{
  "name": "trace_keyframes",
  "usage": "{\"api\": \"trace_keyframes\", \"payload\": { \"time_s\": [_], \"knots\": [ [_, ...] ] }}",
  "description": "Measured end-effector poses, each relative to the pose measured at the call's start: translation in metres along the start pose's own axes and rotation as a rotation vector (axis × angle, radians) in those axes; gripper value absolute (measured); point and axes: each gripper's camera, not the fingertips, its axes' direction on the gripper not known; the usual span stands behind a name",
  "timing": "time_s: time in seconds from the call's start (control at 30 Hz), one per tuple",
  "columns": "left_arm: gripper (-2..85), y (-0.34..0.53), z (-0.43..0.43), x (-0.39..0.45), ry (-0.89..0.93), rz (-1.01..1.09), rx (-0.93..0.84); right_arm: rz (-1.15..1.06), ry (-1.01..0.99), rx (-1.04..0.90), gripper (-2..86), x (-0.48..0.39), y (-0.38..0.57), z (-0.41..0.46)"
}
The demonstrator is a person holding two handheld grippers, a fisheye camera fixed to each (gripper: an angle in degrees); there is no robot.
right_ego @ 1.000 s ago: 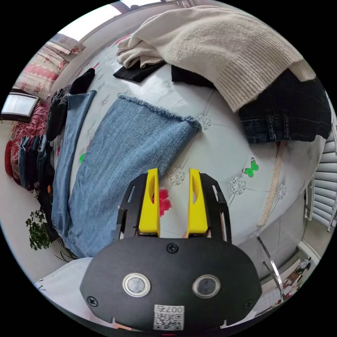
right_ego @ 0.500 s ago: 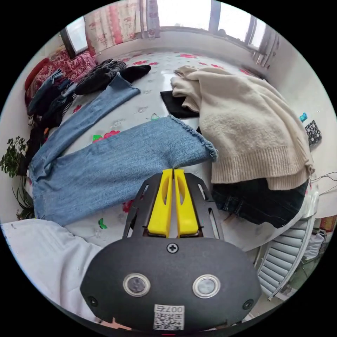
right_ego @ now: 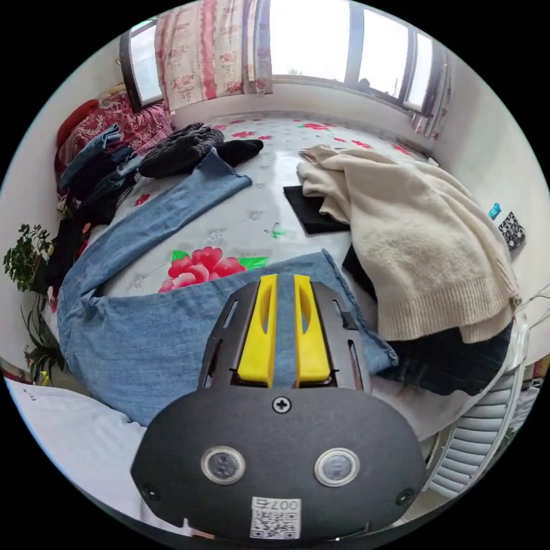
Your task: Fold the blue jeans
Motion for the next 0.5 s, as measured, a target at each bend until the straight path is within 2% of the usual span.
{"api": "trace_keyframes", "payload": {
  "time_s": [0.07,0.23,0.33,0.5],
  "knots": [
    [9.7,-0.029,0.011,0.016,0.004,0.053,0.014,-0.051,-0.171,-0.022,4.2,-0.042,-0.038,0.022],
    [9.7,-0.115,0.067,0.069,-0.011,0.181,-0.025,-0.155,-0.340,-0.061,7.4,-0.150,-0.130,0.063],
    [10.8,-0.167,0.109,0.095,-0.026,0.256,-0.044,-0.210,-0.352,-0.101,8.5,-0.212,-0.186,0.098],
    [15.2,-0.219,0.187,0.110,-0.092,0.308,-0.163,-0.287,-0.240,-0.234,9.0,-0.287,-0.268,0.174]
  ]
}}
